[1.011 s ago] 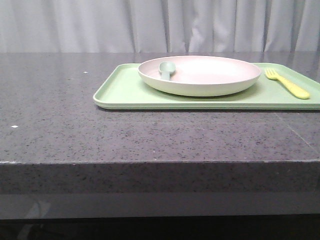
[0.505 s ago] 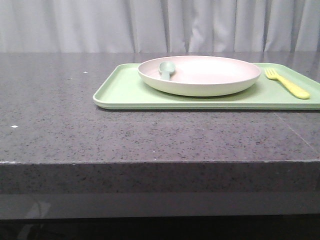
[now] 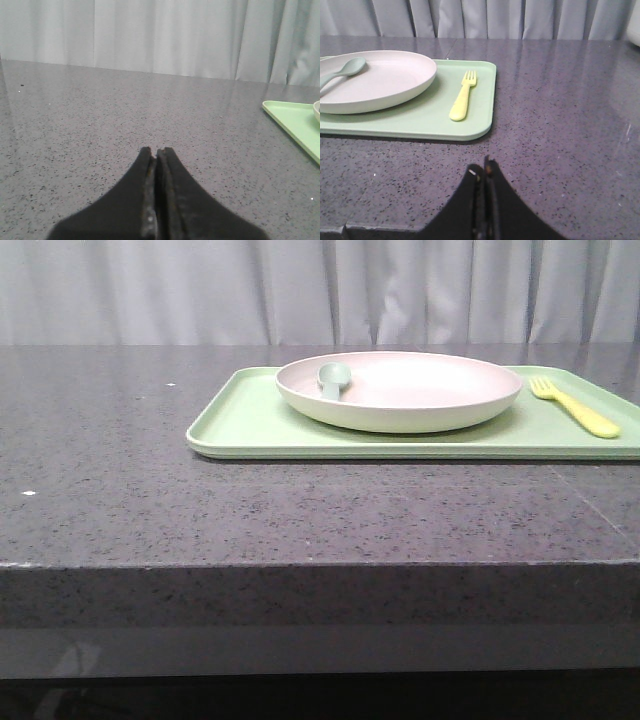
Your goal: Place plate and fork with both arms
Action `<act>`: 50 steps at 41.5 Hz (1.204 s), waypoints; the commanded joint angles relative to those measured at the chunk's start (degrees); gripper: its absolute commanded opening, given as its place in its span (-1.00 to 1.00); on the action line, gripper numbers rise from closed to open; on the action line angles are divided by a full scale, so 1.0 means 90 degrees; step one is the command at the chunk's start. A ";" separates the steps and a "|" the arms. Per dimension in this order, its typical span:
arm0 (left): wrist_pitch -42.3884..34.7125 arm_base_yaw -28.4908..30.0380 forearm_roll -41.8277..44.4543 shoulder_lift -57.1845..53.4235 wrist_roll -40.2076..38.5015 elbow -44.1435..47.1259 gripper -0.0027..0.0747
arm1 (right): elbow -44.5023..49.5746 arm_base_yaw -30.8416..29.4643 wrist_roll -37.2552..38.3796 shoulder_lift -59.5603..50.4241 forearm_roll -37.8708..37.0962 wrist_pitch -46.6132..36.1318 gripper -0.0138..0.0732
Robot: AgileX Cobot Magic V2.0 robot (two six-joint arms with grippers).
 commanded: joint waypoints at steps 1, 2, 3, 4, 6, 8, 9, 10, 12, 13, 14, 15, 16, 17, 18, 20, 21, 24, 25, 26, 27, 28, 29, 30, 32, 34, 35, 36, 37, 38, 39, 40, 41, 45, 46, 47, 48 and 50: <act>-0.0545 -0.0011 -0.0045 -0.0158 -0.0056 0.0047 -0.98 | 0.0133 -0.0058 -0.0055 -0.0154 -0.0068 -0.1184 -0.89; -0.0545 -0.0011 -0.0045 -0.0158 -0.0056 0.0047 -0.98 | 0.0193 -0.0064 -0.0055 -0.0147 -0.0068 -0.1282 -0.89; -0.0545 -0.0011 -0.0045 -0.0158 -0.0056 0.0047 -0.98 | 0.0239 -0.0072 -0.0055 -0.0147 -0.0004 -0.1399 -0.89; -0.0545 -0.0011 -0.0045 -0.0145 -0.0056 0.0047 -0.98 | 0.0302 -0.0081 -0.0055 -0.0147 0.0027 -0.1516 -0.89; -0.0545 -0.0011 -0.0045 -0.0145 -0.0056 0.0047 -0.98 | 0.0396 -0.0081 -0.0055 -0.0147 0.0082 -0.1709 -0.89; -0.0545 -0.0011 -0.0045 -0.0145 -0.0056 0.0047 -0.98 | 0.0387 -0.0081 -0.0055 -0.0147 0.0101 -0.1681 -0.89; -0.0545 -0.0011 -0.0045 -0.0145 -0.0056 0.0047 -0.98 | 0.0387 -0.0081 -0.0055 -0.0147 0.0101 -0.1692 -0.89; -0.0545 -0.0011 -0.0045 -0.0145 -0.0056 0.0047 -0.98 | 0.0387 -0.0081 -0.0055 -0.0147 0.0101 -0.1709 -0.89; -0.0545 -0.0011 -0.0045 -0.0145 -0.0056 0.0047 -0.98 | 0.0387 -0.0081 -0.0055 -0.0147 0.0107 -0.1741 -0.89; -0.0545 -0.0011 -0.0045 -0.0145 -0.0056 0.0047 -0.98 | 0.0387 -0.0081 -0.0055 -0.0147 0.0107 -0.1748 -0.89; -0.0545 -0.0011 -0.0045 -0.0145 -0.0056 0.0047 -0.98 | 0.0387 -0.0081 -0.0055 -0.0147 0.0107 -0.1739 -0.89; -0.0545 -0.0011 -0.0045 -0.0145 -0.0056 0.0047 -0.98 | 0.0387 -0.0081 -0.0055 -0.0147 0.0107 -0.1739 -0.89; -0.0545 -0.0011 -0.0045 -0.0145 -0.0056 0.0047 -0.98 | 0.0387 -0.0081 -0.0055 -0.0147 0.0107 -0.1733 -0.89; -0.0545 -0.0011 -0.0045 -0.0145 -0.0056 0.0047 -0.98 | 0.0387 -0.0081 -0.0055 -0.0147 0.0107 -0.1727 -0.89; -0.0545 -0.0011 -0.0045 -0.0145 -0.0056 0.0047 -0.98 | 0.0387 -0.0081 -0.0055 -0.0147 0.0107 -0.1727 -0.89; -0.0545 -0.0011 -0.0045 -0.0145 -0.0056 0.0047 -0.98 | 0.0387 -0.0081 -0.0055 -0.0147 0.0107 -0.1727 -0.89; -0.0545 -0.0011 -0.0045 -0.0145 -0.0056 0.0047 -0.98 | 0.0387 -0.0081 -0.0055 -0.0147 0.0107 -0.1727 -0.89; -0.0545 -0.0011 -0.0045 -0.0145 -0.0056 0.0047 -0.98 | 0.0387 -0.0081 -0.0055 -0.0147 0.0107 -0.1727 -0.89; -0.0545 -0.0011 -0.0045 -0.0145 -0.0056 0.0047 -0.98 | 0.0387 -0.0081 -0.0055 -0.0147 0.0107 -0.1727 -0.89; -0.0545 -0.0011 -0.0045 -0.0145 -0.0056 0.0047 -0.98 | 0.0387 -0.0081 -0.0055 -0.0147 0.0107 -0.1727 -0.89; -0.0545 -0.0011 -0.0045 -0.0145 -0.0056 0.0047 -0.98 | 0.0387 -0.0081 -0.0055 -0.0147 0.0107 -0.1727 -0.89; -0.0545 -0.0011 -0.0045 -0.0145 -0.0056 0.0047 -0.98 | 0.0387 -0.0081 -0.0055 -0.0147 0.0107 -0.1727 -0.89; -0.0545 -0.0011 -0.0045 -0.0145 -0.0056 0.0047 -0.98 | 0.0387 -0.0081 -0.0055 -0.0147 0.0107 -0.1727 -0.89; -0.0545 -0.0011 -0.0045 -0.0145 -0.0056 0.0047 -0.98 | 0.0387 -0.0081 -0.0055 -0.0147 0.0107 -0.1727 -0.89; -0.0545 -0.0011 -0.0045 -0.0145 -0.0056 0.0047 -0.98 | 0.0387 -0.0081 -0.0055 -0.0147 0.0107 -0.1727 -0.89; -0.0545 -0.0011 -0.0045 -0.0145 -0.0056 0.0047 -0.98 | 0.0387 -0.0081 -0.0055 -0.0147 0.0107 -0.1727 -0.89; -0.0545 -0.0011 -0.0045 -0.0145 -0.0056 0.0047 -0.98 | 0.0387 -0.0081 -0.0055 -0.0147 0.0107 -0.1727 -0.89; -0.0545 -0.0011 -0.0045 -0.0145 -0.0056 0.0047 -0.98 | 0.0387 -0.0100 -0.0055 -0.0147 0.0107 -0.1727 -0.89; -0.0545 -0.0011 -0.0045 -0.0145 -0.0056 0.0047 -0.98 | 0.0387 -0.0123 -0.0055 -0.0147 0.0107 -0.1727 -0.89; -0.0545 -0.0011 -0.0045 -0.0145 -0.0056 0.0047 -0.98 | 0.0387 -0.0143 -0.0055 -0.0147 0.0107 -0.1727 -0.89; -0.0545 -0.0011 -0.0045 -0.0145 -0.0056 0.0047 -0.98 | 0.0387 -0.0161 -0.0055 -0.0147 0.0107 -0.1727 -0.89; -0.0545 -0.0011 -0.0045 -0.0145 -0.0056 0.0047 -0.98 | 0.0387 -0.0185 -0.0055 -0.0147 0.0107 -0.1727 -0.89; -0.0545 -0.0011 -0.0045 -0.0145 -0.0056 0.0047 -0.98 | 0.0387 -0.0210 -0.0055 -0.0147 0.0107 -0.1727 -0.89; -0.0545 -0.0011 -0.0045 -0.0145 -0.0056 0.0047 -0.98 | 0.0387 -0.0280 -0.0055 -0.0147 0.0107 -0.1727 -0.89; -0.0545 -0.0011 -0.0045 -0.0145 -0.0056 0.0047 -0.98 | 0.0387 -0.0288 -0.0055 -0.0147 0.0107 -0.1727 -0.89; -0.0545 -0.0011 -0.0045 -0.0145 -0.0056 0.0047 -0.98 | 0.0387 -0.0288 -0.0055 -0.0147 0.0107 -0.1727 -0.89; -0.0545 -0.0011 -0.0045 -0.0145 -0.0056 0.0047 -0.98 | 0.0387 -0.0288 -0.0055 -0.0147 0.0107 -0.1727 -0.89; -0.0545 -0.0011 -0.0045 -0.0145 -0.0056 0.0047 -0.98 | 0.0387 -0.0288 -0.0055 -0.0147 0.0107 -0.1727 -0.89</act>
